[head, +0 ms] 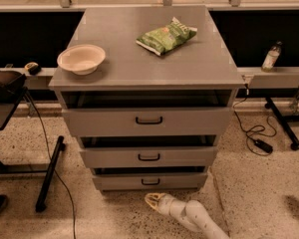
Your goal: Close bottom drawer
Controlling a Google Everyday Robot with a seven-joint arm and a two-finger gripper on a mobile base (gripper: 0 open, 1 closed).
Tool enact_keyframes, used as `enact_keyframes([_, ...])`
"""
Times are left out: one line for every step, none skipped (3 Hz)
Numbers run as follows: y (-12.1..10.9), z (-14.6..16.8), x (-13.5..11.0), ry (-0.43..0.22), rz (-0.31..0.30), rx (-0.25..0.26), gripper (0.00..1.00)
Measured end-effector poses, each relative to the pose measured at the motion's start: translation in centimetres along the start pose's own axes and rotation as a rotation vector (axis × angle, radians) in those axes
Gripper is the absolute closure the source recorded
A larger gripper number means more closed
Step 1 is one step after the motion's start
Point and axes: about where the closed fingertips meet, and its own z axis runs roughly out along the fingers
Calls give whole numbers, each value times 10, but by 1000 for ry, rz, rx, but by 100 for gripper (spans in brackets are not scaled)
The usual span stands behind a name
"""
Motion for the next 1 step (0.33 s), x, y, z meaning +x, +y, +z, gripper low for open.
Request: enact_keyframes([23, -59, 7, -65, 46, -39, 100])
